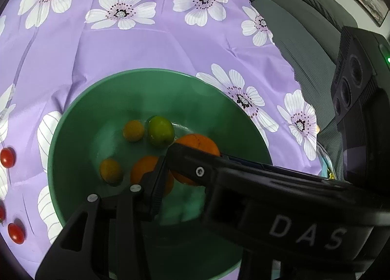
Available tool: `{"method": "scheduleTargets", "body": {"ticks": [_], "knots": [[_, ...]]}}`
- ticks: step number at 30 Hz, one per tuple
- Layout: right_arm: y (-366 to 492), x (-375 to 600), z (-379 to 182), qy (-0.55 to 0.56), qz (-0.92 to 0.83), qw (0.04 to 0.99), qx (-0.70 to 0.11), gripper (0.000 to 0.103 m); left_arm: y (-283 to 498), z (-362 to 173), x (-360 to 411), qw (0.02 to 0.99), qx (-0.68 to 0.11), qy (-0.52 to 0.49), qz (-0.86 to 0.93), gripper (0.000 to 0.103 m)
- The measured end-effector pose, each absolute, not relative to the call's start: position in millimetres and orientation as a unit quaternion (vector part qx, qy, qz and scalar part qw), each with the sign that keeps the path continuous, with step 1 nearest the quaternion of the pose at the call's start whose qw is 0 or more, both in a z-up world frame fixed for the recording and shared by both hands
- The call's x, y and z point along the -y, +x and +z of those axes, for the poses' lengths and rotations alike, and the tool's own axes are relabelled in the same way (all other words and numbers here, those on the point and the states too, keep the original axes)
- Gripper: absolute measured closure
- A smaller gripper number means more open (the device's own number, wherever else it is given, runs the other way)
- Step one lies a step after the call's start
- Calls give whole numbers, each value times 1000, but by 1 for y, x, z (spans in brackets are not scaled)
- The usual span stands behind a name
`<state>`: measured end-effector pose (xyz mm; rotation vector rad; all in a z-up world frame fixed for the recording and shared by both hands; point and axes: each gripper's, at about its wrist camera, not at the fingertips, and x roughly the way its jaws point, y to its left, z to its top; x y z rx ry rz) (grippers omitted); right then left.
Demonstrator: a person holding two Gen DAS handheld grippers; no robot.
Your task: Organize fruits
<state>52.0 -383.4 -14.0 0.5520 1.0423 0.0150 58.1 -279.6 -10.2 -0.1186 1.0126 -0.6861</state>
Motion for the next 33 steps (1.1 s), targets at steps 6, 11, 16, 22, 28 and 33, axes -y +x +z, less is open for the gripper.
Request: {"method": "scheduleTargets", "body": {"ticks": [6, 11, 16, 22, 28, 33], "knots": [[48, 383, -8, 254, -6, 841, -477, 51, 54, 1, 269, 832, -460, -53, -307, 60], [42, 383, 6, 255, -7, 860, -442, 44, 42, 20, 243, 853, -429, -61, -291, 49], [38, 371, 22, 244, 3, 879, -409, 39, 32, 34, 201, 875, -413, -66, -246, 41], [37, 351, 32, 233, 32, 892, -386, 36, 22, 38, 133, 902, -400, -67, -150, 38], [39, 327, 38, 206, 33, 906, -368, 35, 13, 26, 73, 909, -400, -92, -76, 31], [37, 307, 43, 194, 58, 915, -349, 35, 14, 12, 34, 906, -404, -118, -42, 31]]}}
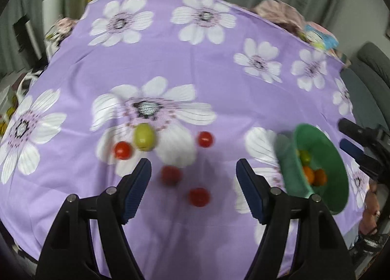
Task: Organize fruits
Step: 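Move the right gripper back to the green-yellow fruit on the cloth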
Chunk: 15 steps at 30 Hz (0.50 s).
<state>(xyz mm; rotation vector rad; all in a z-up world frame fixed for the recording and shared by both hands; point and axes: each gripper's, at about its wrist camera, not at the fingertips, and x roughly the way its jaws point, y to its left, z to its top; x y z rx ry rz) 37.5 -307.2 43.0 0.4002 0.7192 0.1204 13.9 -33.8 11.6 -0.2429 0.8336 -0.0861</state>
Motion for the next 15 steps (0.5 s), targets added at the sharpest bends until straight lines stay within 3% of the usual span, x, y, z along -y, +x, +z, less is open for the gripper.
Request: {"method": "scheduleTargets", "body": {"ticks": [8, 15], "knots": [[43, 250, 38, 160, 113, 915, -354, 35, 19, -3, -30, 895, -410, -172, 43, 31], [79, 170, 11, 138, 175, 873, -434, 35, 17, -8, -76, 880, -412, -219, 90, 31]]}}
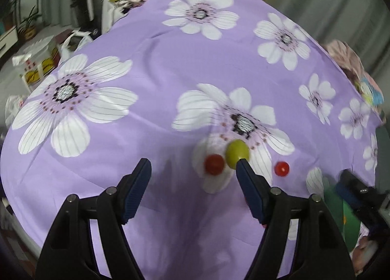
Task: Organize fruits
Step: 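Move the right gripper back to the green-yellow fruit on the cloth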
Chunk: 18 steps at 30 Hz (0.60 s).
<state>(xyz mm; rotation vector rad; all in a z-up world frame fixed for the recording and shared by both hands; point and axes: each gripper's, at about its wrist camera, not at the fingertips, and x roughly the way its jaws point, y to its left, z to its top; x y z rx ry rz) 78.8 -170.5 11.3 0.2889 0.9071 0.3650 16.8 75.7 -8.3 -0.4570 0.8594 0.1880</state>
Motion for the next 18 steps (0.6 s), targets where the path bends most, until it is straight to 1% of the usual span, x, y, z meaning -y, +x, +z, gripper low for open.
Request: {"method": "scheduleTargets", "body": {"ticks": [3, 7, 8, 9, 12, 15, 17, 18], "knots": [[95, 138, -7, 116, 173, 858, -470, 35, 17, -9, -87, 874, -413, -236, 98, 31], [115, 107, -25, 119, 189, 833, -506, 35, 16, -10, -95, 869, -416, -252, 95, 31], [119, 100, -28, 117, 188, 830, -511, 37, 16, -10, -96, 868, -417, -253, 96, 31], [122, 94, -32, 111, 186, 829, -516, 43, 16, -10, -97, 867, -418, -253, 97, 31], [133, 80, -44, 92, 165, 825, -532, 50, 17, -11, -99, 866, -419, -256, 97, 31], [140, 69, -56, 73, 152, 820, -547, 54, 17, -10, -100, 866, -416, -262, 90, 31], [142, 66, -60, 71, 153, 818, -551, 55, 17, -10, -99, 866, -417, -261, 86, 31], [141, 64, -63, 68, 154, 816, -552, 57, 18, -11, -99, 866, -418, -261, 86, 31]]}}
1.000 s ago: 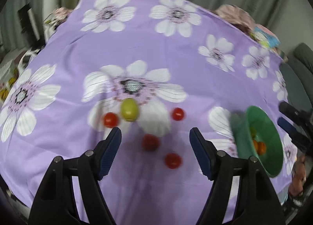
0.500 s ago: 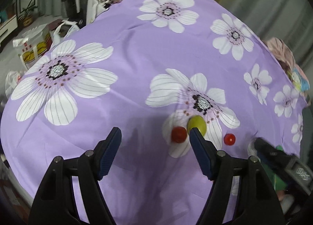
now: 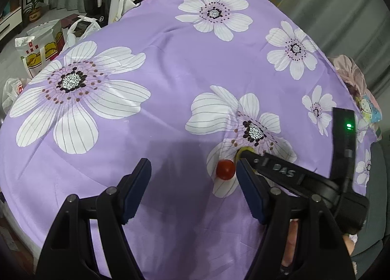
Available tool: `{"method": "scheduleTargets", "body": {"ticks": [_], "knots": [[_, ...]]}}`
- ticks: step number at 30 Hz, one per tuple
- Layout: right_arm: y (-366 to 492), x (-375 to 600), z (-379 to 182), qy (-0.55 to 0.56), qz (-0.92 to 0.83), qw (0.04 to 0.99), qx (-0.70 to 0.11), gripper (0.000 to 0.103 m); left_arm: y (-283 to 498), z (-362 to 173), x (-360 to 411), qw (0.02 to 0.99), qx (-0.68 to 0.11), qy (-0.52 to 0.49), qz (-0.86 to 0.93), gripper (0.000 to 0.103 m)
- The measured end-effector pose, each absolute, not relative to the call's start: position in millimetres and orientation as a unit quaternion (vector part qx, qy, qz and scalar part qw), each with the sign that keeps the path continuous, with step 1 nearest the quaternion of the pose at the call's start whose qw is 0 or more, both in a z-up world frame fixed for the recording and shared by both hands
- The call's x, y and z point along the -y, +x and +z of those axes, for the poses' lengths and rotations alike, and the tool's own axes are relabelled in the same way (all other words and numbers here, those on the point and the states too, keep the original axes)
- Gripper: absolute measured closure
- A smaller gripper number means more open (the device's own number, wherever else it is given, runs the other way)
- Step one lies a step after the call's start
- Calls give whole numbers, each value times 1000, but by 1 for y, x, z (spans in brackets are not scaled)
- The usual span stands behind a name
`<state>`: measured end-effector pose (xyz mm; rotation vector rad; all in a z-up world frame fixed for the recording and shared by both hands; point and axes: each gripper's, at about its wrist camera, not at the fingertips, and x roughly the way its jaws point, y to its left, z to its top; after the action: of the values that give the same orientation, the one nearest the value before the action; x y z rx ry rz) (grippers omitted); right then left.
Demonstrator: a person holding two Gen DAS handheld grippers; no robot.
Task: Organize fruits
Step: 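Move the right gripper back to the green-yellow fruit on the cloth, then close the right gripper on the green-yellow fruit and lift it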
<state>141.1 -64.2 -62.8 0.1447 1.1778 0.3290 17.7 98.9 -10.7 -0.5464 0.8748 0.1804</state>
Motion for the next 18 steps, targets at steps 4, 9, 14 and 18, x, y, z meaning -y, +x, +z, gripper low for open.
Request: {"method": "scheduleTargets", "body": {"ticks": [4, 9, 14, 18], "knots": [[133, 59, -66, 47, 160, 822, -545, 67, 19, -11, -95, 866, -423, -254, 85, 31], [124, 74, -56, 56, 168, 825, -536, 67, 19, -10, -89, 870, -421, -243, 82, 31], [90, 108, -33, 54, 178, 832, -522, 67, 21, -12, -78, 869, -430, -237, 62, 31], [64, 141, -34, 63, 167, 828, -532, 67, 25, -16, -66, 864, -439, -246, 16, 31]]}}
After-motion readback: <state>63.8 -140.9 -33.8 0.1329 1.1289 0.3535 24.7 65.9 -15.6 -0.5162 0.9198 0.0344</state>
